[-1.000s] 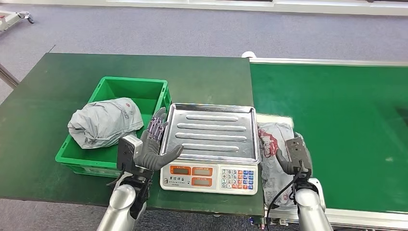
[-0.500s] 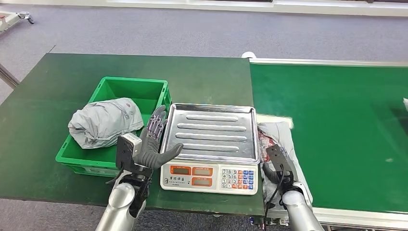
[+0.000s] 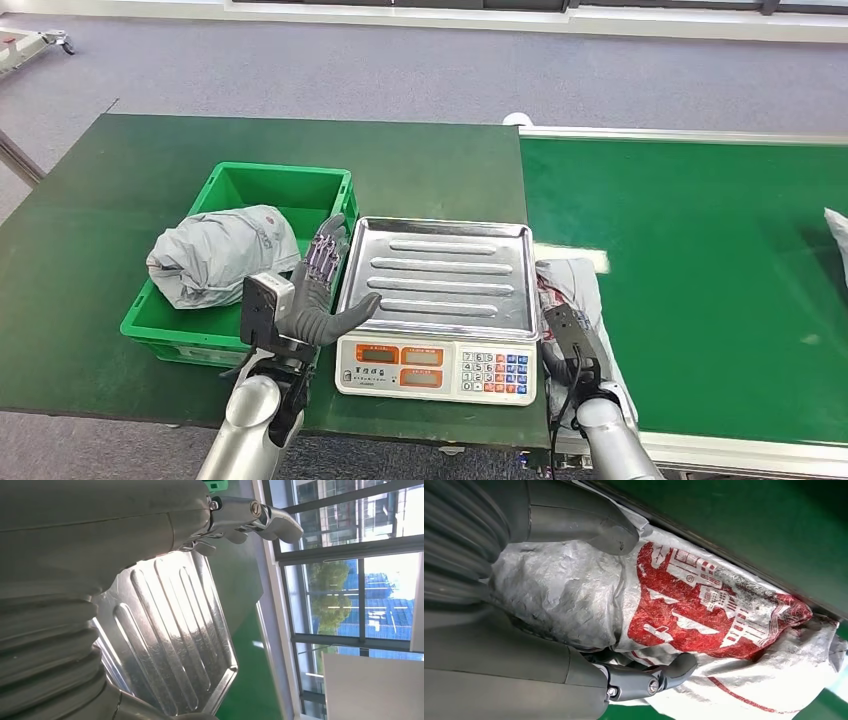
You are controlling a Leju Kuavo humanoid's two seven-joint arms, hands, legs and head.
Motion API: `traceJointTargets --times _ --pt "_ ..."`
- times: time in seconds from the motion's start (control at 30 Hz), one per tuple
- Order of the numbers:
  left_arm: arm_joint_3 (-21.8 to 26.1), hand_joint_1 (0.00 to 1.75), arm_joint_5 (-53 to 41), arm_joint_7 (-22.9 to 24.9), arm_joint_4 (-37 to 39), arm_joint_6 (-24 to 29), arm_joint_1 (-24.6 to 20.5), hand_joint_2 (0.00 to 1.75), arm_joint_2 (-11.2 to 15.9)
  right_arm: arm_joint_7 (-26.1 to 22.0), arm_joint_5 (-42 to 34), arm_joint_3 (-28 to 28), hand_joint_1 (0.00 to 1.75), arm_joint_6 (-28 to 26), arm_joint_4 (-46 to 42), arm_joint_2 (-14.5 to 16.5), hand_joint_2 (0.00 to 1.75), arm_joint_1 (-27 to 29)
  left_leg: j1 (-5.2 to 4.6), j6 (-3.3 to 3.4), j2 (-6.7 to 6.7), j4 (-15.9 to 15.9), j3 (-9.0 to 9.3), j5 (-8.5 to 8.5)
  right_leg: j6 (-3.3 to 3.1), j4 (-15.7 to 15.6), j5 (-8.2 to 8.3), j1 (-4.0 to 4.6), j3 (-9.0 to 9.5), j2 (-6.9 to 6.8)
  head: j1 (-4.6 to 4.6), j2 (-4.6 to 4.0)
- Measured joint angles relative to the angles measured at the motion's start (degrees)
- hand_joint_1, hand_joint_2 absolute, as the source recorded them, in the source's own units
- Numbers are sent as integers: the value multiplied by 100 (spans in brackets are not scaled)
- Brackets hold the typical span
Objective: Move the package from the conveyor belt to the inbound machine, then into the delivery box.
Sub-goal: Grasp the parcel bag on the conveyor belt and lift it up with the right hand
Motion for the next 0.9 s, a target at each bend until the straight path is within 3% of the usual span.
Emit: traceJointTargets --times 0.03,0.07,0.3,0.6,0.9 --pt "0 0 0 2 7 0 -7 175 0 1 27 0 146 -51 14 6 175 14 0 2 0 0 8 -3 1 -1 -4 0 8 0 0 0" --pt "0 0 0 5 14 0 -14 175 0 6 68 0 175 -117 25 15 175 30 0 3 0 0 15 -7 3 -2 -8 1 15 -1 0 0" --pt "20 0 -15 104 -72 2 51 175 0 342 650 93 175 -801 -381 107 175 390 0 11 -12 1 37 -24 8 -5 -25 0 52 -14 1 0" --pt "81 0 -81 86 -251 1 332 175 2 531 820 251 175 -840 -2027 147 175 1466 1 -4 -17 0 35 -58 -1 -6 -61 1 47 -13 0 0" --pt "128 0 -128 6 -269 0 427 175 0 263 589 291 175 -992 -3080 147 175 2056 1 -3 -18 0 21 -75 -1 -4 -79 0 34 -13 1 0"
